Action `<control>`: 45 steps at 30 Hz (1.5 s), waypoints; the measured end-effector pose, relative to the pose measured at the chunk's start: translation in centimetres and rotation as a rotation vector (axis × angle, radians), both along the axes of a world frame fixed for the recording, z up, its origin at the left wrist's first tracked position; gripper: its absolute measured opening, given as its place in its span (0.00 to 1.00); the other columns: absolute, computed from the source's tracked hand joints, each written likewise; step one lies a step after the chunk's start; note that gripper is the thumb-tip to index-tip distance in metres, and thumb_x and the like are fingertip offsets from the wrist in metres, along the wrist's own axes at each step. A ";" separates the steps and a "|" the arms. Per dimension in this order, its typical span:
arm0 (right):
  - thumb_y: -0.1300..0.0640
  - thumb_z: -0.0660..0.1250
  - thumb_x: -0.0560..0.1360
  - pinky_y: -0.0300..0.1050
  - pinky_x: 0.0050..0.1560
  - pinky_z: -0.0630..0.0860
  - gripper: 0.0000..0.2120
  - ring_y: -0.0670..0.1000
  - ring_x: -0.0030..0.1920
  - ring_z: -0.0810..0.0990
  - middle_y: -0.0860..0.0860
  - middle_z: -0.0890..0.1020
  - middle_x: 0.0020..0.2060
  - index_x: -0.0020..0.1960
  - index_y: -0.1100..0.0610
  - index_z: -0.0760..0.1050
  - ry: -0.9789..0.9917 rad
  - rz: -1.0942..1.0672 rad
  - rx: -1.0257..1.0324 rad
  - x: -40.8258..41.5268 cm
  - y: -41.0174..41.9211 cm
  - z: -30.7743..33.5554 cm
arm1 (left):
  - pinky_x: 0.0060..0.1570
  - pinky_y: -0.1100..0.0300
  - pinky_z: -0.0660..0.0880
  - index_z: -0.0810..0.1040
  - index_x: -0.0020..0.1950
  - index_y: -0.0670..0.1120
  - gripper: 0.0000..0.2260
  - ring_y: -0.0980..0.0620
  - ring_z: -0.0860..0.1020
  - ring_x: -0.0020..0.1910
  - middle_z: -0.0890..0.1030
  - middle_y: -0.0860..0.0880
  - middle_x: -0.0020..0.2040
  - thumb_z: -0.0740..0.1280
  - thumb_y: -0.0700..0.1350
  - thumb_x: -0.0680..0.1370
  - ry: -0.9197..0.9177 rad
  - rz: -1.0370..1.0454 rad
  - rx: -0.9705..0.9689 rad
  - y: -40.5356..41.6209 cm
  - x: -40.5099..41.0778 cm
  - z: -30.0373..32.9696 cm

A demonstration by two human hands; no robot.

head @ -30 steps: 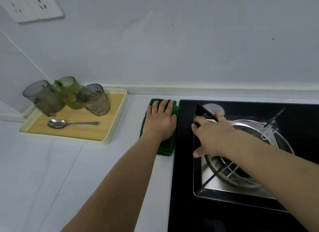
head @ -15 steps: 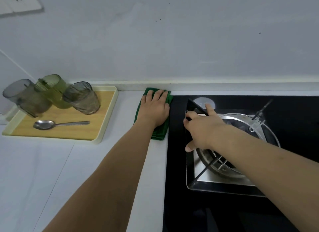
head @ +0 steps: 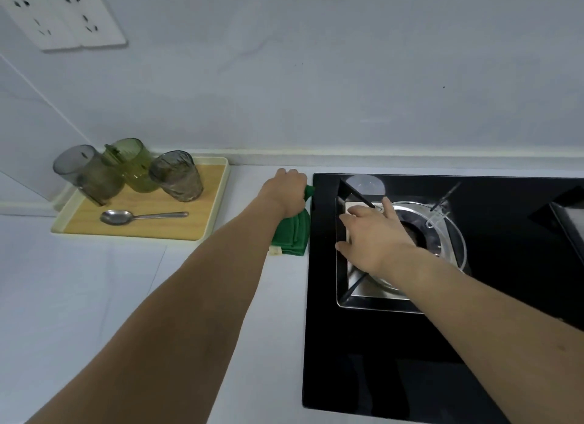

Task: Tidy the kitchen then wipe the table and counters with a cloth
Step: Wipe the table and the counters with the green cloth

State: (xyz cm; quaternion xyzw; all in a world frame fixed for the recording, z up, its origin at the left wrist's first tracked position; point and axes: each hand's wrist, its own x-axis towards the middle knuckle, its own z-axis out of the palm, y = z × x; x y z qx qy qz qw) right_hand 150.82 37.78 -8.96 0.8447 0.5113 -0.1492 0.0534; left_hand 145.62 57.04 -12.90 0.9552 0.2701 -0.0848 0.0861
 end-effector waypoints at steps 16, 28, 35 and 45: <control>0.39 0.72 0.68 0.57 0.76 0.47 0.50 0.52 0.76 0.54 0.51 0.56 0.77 0.78 0.54 0.47 0.485 -0.341 0.467 -7.0 -6.9 6.9 | 0.59 0.49 0.71 0.72 0.61 0.44 0.11 0.48 0.71 0.58 0.73 0.48 0.59 0.58 0.43 0.81 -0.649 0.367 -0.227 -13.1 -11.9 14.5; 0.57 0.67 0.76 0.41 0.37 0.70 0.03 0.49 0.40 0.77 0.50 0.80 0.40 0.43 0.55 0.77 0.703 -0.140 0.222 -11.9 -17.0 7.2 | 0.41 0.54 0.73 0.73 0.53 0.45 0.08 0.49 0.76 0.44 0.75 0.48 0.51 0.60 0.48 0.79 -0.389 0.729 -0.262 -25.7 -20.7 13.2; 0.57 0.63 0.77 0.49 0.49 0.79 0.08 0.50 0.45 0.79 0.51 0.81 0.48 0.54 0.53 0.76 0.536 -0.137 0.028 -14.1 -18.7 2.6 | 0.30 0.58 0.69 0.70 0.44 0.41 0.08 0.51 0.72 0.33 0.75 0.46 0.41 0.60 0.45 0.79 -0.165 0.980 -0.467 -29.2 -23.7 6.9; 0.56 0.59 0.79 0.51 0.75 0.40 0.30 0.55 0.77 0.43 0.55 0.43 0.78 0.78 0.56 0.51 0.135 0.182 -0.014 -17.9 -21.4 -2.8 | 0.64 0.50 0.69 0.65 0.73 0.47 0.21 0.46 0.64 0.67 0.64 0.48 0.71 0.61 0.45 0.80 -0.008 0.275 -0.306 -29.2 -27.5 0.4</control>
